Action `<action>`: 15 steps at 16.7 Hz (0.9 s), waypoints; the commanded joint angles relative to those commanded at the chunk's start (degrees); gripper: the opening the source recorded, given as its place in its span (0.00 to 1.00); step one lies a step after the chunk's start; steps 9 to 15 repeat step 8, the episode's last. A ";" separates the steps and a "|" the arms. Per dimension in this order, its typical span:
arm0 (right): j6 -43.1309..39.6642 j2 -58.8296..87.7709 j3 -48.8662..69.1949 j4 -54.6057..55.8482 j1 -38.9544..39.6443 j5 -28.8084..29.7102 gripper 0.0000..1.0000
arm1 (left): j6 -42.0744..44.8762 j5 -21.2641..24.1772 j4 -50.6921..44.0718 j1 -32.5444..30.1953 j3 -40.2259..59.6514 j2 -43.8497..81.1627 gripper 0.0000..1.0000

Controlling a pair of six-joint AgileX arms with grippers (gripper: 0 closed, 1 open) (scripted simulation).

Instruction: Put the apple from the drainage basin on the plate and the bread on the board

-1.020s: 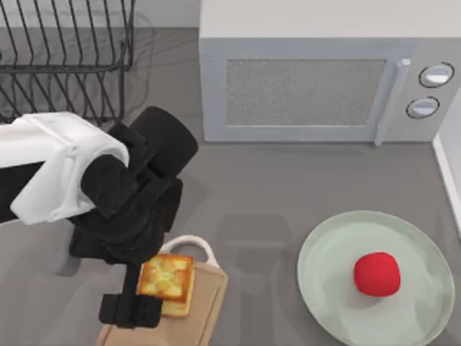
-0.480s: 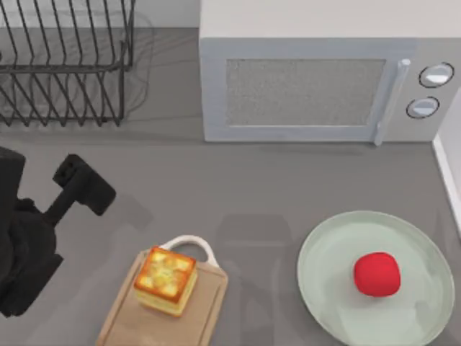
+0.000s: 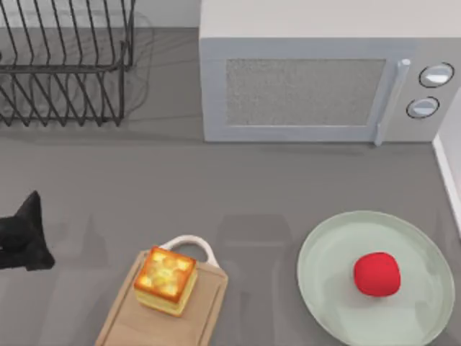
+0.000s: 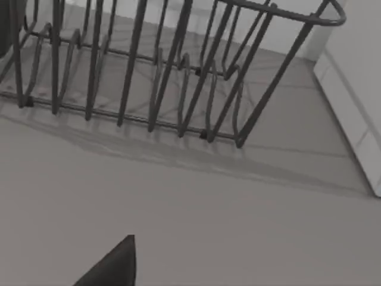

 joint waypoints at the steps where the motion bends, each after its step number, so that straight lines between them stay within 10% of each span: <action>1: 0.00 0.00 0.00 0.00 0.00 0.00 1.00 | 3.95 -0.04 1.95 1.58 -1.97 -3.79 1.00; 15: 0.00 0.00 0.00 0.00 0.00 0.00 1.00 | 15.03 -0.18 8.38 6.54 -7.71 -14.45 1.00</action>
